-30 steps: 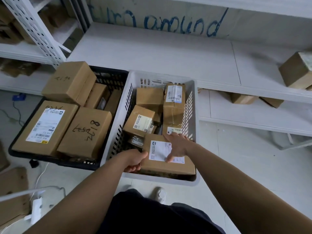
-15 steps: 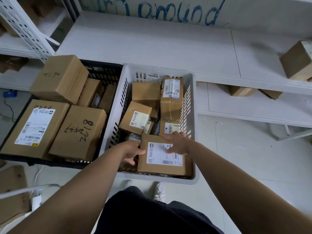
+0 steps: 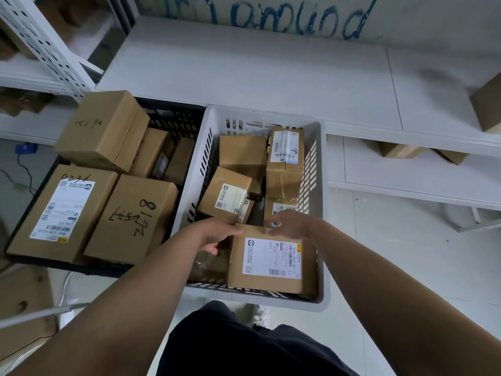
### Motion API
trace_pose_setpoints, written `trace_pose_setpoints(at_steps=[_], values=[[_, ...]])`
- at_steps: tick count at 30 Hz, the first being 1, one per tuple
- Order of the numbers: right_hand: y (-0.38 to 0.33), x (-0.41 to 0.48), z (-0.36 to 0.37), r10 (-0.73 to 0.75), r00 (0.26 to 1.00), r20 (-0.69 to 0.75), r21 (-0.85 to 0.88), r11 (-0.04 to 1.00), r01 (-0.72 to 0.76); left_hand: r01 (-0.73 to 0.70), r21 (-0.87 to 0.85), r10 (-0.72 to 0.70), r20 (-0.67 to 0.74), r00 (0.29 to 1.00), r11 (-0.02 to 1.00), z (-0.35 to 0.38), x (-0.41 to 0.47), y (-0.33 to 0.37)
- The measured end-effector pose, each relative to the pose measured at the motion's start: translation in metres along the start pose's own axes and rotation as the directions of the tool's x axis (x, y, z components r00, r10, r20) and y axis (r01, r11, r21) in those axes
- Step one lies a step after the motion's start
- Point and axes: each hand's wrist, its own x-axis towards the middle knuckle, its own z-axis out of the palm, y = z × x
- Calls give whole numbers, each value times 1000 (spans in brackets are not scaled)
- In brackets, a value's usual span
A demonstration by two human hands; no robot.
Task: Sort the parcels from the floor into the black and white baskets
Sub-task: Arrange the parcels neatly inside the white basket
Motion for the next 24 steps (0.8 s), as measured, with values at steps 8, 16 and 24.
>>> trace_pose_setpoints(at_steps=[8,16,24], values=[[-15,19,5,-85,996,-26,79,993,86,37,178,-21,-93,995,983,-10,17,-12],[-37,38,20,41,999,6,149,988,-41,71,662,-12,-94,996,746,-10,29,-43],[-43,48,24,142,990,6,119,983,-142,89,753,-12,-107,994,652,-13,36,-48]])
